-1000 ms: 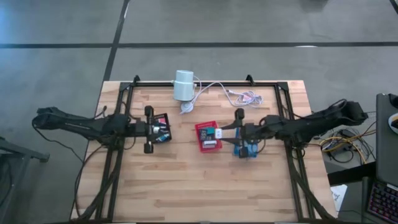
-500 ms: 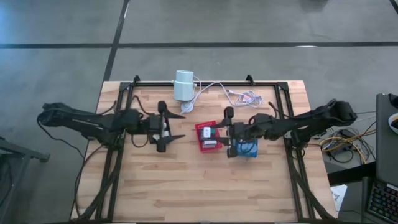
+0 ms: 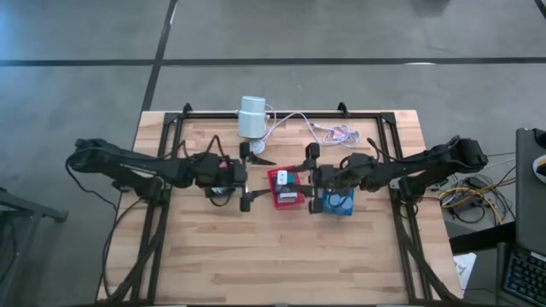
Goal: Pick & Place Office items
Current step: Put the white charger adapter into the black bin
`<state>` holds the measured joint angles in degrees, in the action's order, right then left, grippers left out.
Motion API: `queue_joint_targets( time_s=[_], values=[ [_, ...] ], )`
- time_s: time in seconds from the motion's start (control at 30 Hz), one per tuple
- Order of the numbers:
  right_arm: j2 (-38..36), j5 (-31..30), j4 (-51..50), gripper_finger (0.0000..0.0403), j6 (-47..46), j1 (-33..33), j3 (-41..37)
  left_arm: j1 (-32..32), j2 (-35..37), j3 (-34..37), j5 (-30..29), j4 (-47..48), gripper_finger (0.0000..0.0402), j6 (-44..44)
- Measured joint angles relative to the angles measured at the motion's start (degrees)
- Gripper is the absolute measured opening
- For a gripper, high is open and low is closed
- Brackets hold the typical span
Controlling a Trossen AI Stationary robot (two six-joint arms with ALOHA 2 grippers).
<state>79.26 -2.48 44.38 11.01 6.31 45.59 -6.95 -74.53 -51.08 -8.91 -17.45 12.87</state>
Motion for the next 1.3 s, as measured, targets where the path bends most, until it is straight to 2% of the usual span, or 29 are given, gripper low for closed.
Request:
queue_joint_targets(
  time_s=[0.3,0.67,0.83,1.13,1.3],
  values=[
    [1.2,1.2,-0.5,0.0147,0.6,-0.1,0.3,0.1,-3.2,-3.7,-0.1,-0.1,0.0342,0.9],
    [2.0,3.0,-0.7,0.0147,1.5,-0.1,1.8,0.2,-3.8,-4.1,0.3,1.1,0.0335,2.4],
    [2.4,3.1,-0.7,0.0147,1.4,-0.2,1.9,0.2,-3.8,-4.2,0.5,1.2,0.0289,3.1],
    [3.7,2.4,-0.2,0.0147,1.1,-0.9,1.9,0.5,-3.9,-4.1,4.0,1.6,0.0140,3.1],
    [3.8,2.5,-0.4,0.0147,0.8,-1.1,1.9,0.8,-3.8,-4.1,4.5,2.7,0.0140,3.3]
  ],
)
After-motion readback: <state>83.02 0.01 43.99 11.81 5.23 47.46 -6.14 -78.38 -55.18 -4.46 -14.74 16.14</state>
